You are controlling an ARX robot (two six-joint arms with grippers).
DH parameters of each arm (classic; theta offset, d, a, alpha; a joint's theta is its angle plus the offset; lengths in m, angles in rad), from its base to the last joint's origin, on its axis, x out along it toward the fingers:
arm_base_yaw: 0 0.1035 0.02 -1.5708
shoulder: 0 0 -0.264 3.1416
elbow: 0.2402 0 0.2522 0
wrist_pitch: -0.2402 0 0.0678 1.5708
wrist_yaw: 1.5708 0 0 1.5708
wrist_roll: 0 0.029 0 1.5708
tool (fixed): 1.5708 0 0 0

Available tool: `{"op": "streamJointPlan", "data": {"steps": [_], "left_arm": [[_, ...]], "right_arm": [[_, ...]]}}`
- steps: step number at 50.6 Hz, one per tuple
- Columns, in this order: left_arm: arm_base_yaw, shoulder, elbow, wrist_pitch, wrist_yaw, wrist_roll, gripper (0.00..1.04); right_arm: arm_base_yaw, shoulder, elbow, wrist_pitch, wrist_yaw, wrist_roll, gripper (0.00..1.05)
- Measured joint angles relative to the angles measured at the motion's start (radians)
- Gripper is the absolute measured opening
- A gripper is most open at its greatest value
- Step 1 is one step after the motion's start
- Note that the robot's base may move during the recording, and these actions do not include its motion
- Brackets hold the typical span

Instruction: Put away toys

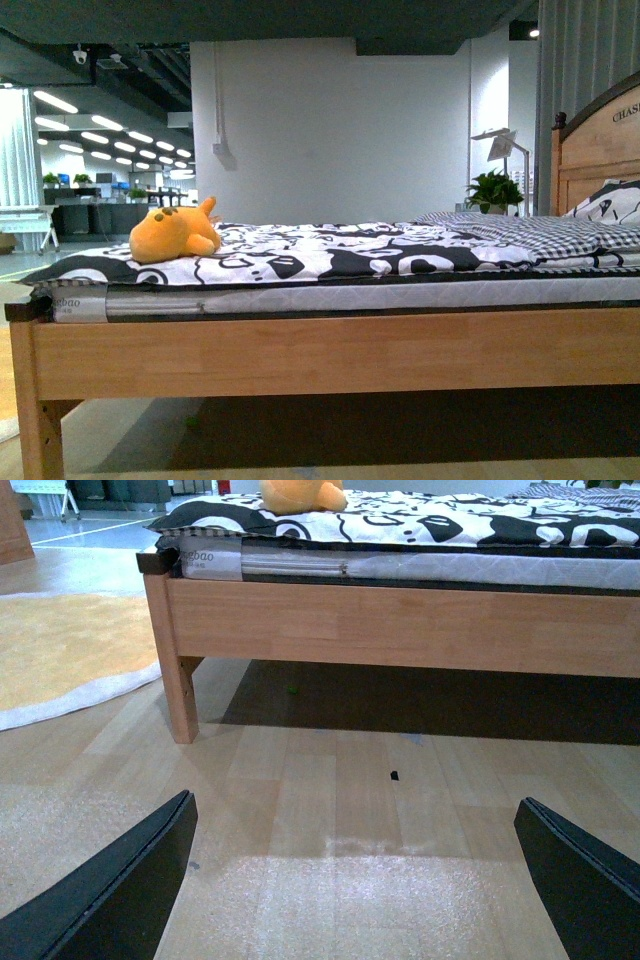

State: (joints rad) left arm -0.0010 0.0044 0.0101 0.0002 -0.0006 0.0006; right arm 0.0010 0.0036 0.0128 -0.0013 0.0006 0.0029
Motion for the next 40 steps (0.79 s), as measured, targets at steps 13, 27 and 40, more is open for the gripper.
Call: {"op": "streamJointPlan", "data": {"steps": [13, 27, 40], "left_arm": [[0.0, 0.0, 0.0, 0.0, 0.0, 0.0, 0.99], [0.0, 0.0, 0.0, 0.0, 0.0, 0.0, 0.99], [0.0, 0.0, 0.0, 0.0, 0.0, 0.0, 0.99]], "right_arm": [[0.0, 0.0, 0.0, 0.0, 0.0, 0.0, 1.04], [0.0, 0.0, 0.0, 0.0, 0.0, 0.0, 1.04], [0.0, 0.0, 0.0, 0.0, 0.0, 0.0, 1.04]]}}
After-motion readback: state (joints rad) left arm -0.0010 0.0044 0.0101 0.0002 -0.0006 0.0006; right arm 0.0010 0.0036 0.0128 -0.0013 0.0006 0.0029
